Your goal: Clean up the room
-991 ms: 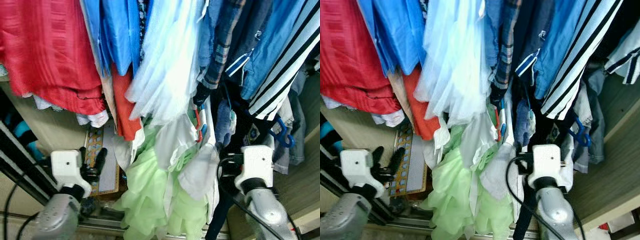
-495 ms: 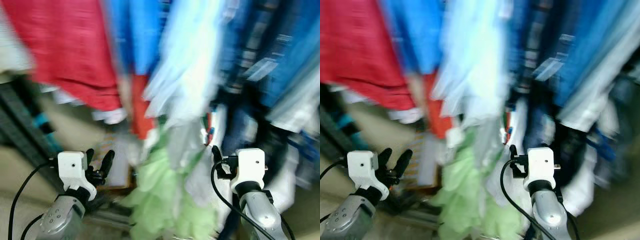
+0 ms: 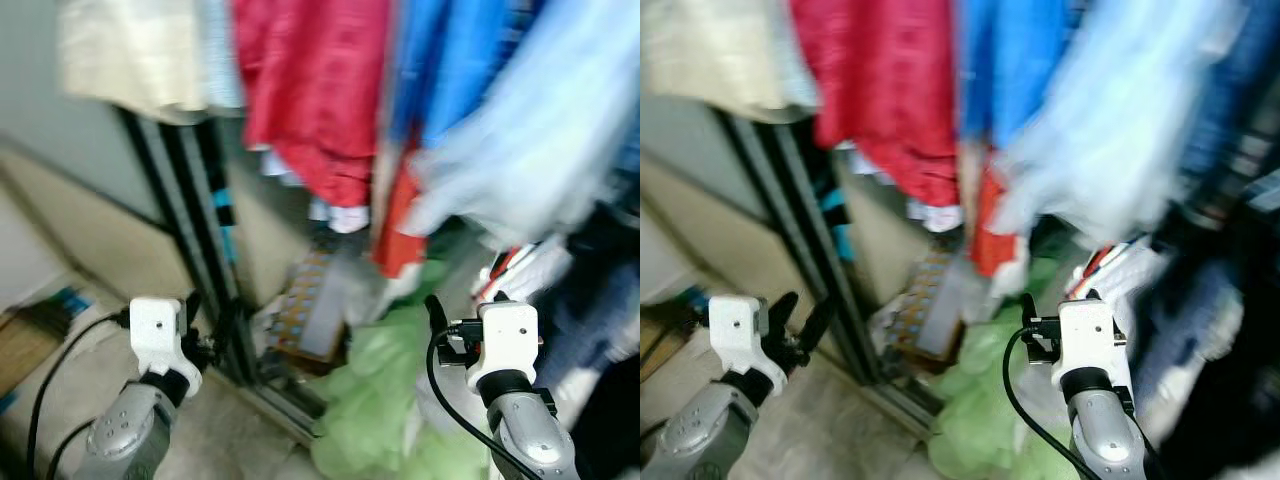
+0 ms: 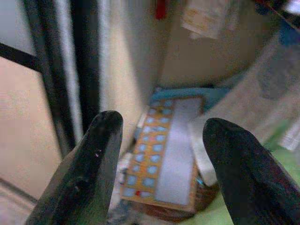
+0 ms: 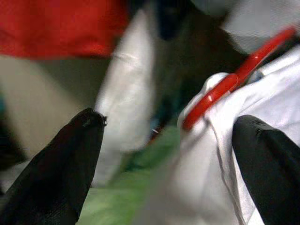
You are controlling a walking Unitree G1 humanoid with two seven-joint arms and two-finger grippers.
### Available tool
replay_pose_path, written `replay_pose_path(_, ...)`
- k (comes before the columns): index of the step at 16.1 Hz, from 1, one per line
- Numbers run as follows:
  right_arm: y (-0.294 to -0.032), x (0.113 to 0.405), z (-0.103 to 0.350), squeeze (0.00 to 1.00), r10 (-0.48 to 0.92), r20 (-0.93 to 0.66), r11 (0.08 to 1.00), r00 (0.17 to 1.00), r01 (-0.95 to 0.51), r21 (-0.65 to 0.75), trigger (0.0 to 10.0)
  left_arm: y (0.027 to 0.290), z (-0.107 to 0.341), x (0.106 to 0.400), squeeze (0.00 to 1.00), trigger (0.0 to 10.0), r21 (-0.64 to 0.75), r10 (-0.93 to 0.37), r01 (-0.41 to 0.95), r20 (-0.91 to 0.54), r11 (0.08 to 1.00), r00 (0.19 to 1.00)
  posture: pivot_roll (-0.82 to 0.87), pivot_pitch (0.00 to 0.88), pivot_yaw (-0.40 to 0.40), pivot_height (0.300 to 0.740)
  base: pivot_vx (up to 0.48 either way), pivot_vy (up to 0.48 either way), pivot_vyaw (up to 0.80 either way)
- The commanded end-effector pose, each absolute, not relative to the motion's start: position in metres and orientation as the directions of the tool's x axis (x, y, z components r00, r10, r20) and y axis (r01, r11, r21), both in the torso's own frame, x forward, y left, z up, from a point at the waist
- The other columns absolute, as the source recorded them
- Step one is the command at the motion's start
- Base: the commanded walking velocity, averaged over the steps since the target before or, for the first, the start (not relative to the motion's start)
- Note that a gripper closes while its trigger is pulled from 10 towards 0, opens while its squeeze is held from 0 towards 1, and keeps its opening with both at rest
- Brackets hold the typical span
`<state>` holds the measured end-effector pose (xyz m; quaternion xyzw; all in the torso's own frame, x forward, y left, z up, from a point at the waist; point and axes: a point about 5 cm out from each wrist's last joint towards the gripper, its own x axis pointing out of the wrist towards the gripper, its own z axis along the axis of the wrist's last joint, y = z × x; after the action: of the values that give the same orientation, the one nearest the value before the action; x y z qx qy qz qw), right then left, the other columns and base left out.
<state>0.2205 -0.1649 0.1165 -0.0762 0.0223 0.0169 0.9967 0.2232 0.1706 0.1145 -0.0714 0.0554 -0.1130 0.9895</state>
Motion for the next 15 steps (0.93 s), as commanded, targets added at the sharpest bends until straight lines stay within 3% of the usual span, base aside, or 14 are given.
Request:
replay_pose_path(1,-0.156,0.220,0.121,0.00,0.089,-0.033,0.984,0.996,-0.092,-0.149,10.0,0.172,0.114,0.224,0.00,10.0,-0.145,-0.233,0.218,-0.100,0.965,0.967,-0.05,0.016,0.002,0.740,0.000,0.000,0.80)
replay_pose_path(8,-0.154,0.214,0.131,0.00,0.167,0.012,0.954,0.986,-0.158,-0.256,10.0,0.166,0.116,0.226,0.00,10.0,-0.116,-0.219,0.210,-0.078,0.971,0.973,-0.06,0.005,-0.007,0.740,0.000,0.000,0.80)
replay_pose_path(15,-0.143,0.231,0.128,0.00,0.216,0.001,0.962,0.976,-0.213,-0.171,10.0,0.165,0.108,0.228,0.00,10.0,-0.124,-0.174,0.163,-0.090,0.979,0.981,-0.06,0.000,0.000,0.740,0.000,0.000,0.80)
